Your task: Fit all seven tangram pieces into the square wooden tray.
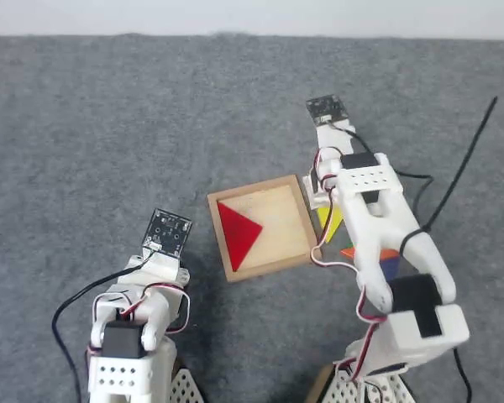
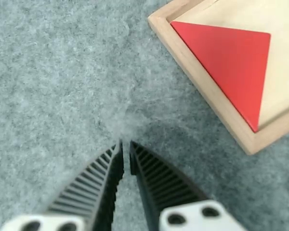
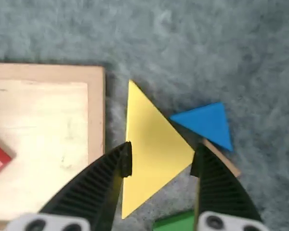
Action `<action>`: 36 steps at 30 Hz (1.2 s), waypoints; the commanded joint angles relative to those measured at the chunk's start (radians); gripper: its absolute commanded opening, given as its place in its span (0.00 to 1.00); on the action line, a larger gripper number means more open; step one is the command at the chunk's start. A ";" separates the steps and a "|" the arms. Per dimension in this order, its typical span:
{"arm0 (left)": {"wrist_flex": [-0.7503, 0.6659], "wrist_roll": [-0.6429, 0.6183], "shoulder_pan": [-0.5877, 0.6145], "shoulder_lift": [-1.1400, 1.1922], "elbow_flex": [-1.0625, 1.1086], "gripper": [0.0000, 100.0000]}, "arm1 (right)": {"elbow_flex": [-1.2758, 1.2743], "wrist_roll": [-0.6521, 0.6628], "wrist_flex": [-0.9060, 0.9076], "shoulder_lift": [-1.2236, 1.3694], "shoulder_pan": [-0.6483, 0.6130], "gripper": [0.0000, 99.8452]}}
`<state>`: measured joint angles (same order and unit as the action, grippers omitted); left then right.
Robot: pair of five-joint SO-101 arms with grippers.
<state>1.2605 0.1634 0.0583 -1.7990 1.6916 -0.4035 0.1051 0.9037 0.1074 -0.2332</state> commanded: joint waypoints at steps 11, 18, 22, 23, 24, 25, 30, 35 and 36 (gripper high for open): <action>0.003 0.008 0.006 -0.017 -0.010 0.02 | 0.011 -0.057 0.015 0.096 0.002 0.22; 0.003 0.008 0.006 -0.017 -0.010 0.02 | 0.009 -0.054 0.067 0.097 -0.004 0.29; 0.003 0.008 0.006 -0.017 -0.010 0.02 | 0.009 -0.003 0.073 0.101 -0.018 0.35; 0.003 0.008 0.006 -0.017 -0.010 0.02 | 0.009 0.002 0.074 0.101 -0.024 0.35; 0.003 0.008 0.006 -0.017 -0.010 0.02 | 0.011 0.008 0.085 0.102 -0.028 0.35; 0.003 0.008 0.006 -0.017 -0.010 0.02 | 0.018 0.023 0.096 0.104 -0.035 0.35; 0.003 0.008 0.005 -0.017 -0.010 0.02 | 0.037 0.074 0.127 0.127 -0.041 0.35; 0.003 0.008 0.005 -0.017 -0.010 0.02 | 0.115 0.074 0.189 0.189 -0.041 0.28; 0.003 0.008 0.005 -0.017 -0.010 0.02 | 0.127 0.074 0.200 0.200 -0.039 0.26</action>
<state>1.2605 0.1634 0.0583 -1.7990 1.6916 -0.3268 0.1588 1.0679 0.2731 -0.2685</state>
